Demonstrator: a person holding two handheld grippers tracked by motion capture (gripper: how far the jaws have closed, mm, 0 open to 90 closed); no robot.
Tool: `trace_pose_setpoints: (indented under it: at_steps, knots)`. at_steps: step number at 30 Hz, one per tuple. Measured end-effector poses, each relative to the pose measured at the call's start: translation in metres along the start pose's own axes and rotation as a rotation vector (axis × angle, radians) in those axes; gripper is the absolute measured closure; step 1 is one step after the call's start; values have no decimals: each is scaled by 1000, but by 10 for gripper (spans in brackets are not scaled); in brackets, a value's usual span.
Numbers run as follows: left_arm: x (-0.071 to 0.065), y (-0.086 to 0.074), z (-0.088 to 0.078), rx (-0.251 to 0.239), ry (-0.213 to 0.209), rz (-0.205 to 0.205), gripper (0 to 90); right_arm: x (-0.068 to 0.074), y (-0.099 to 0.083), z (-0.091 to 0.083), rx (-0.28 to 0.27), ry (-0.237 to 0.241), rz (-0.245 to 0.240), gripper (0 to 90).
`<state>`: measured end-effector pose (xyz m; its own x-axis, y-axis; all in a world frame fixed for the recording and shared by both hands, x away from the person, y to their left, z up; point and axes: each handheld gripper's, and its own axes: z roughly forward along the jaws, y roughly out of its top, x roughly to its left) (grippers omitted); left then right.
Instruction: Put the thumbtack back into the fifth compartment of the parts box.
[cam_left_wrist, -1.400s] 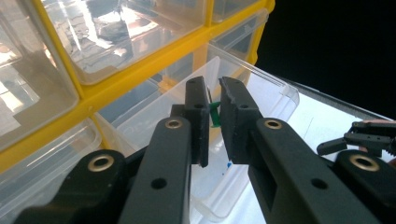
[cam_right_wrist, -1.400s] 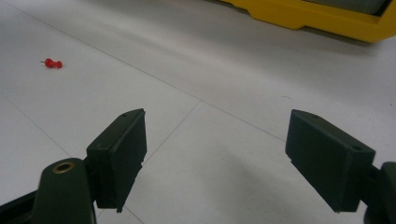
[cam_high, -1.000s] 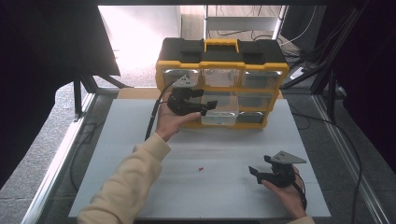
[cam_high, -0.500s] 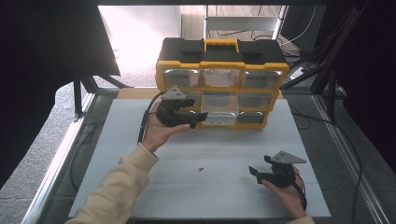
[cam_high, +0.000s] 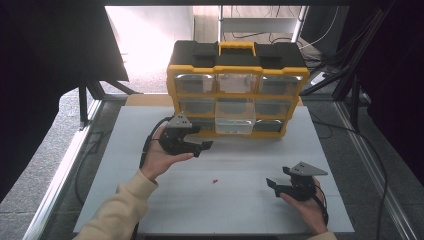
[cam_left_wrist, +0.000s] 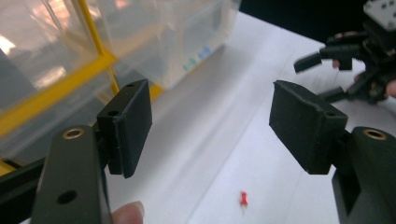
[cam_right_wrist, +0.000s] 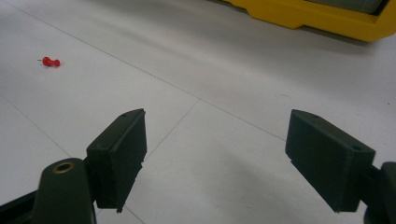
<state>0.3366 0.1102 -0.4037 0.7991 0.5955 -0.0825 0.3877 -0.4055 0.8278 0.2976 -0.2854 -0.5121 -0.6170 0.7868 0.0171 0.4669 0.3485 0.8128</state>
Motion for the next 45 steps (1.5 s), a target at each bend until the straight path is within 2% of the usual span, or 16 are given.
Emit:
trace_pose_setpoints:
  at_steps: [11, 23, 27, 31, 32, 40, 45]
  knots:
    - [-16, -26, 13, 105, -45, 21, 298, 0, 0, 1, 1, 3, -1, 209]
    - [-30, -43, 41, 197, -92, 21, 299, 1, 0, 1, 2, 2, -2, 208]
    - [-31, -50, 50, 240, -96, 36, 298, 1, 0, 1, 3, 2, -2, 208]
    - [-31, -54, 60, 269, -99, 32, 299, 1, 0, 1, 5, 2, -4, 208]
    - [-30, -54, 61, 292, -100, 51, 299, 1, 0, 1, 6, 3, -4, 208]
    - [-33, -59, 80, 346, -121, 62, 313, 1, 0, 2, 9, 3, -6, 209]
    - [-32, -63, 89, 380, -113, 80, 330, 1, 0, 1, 8, 4, -5, 209]
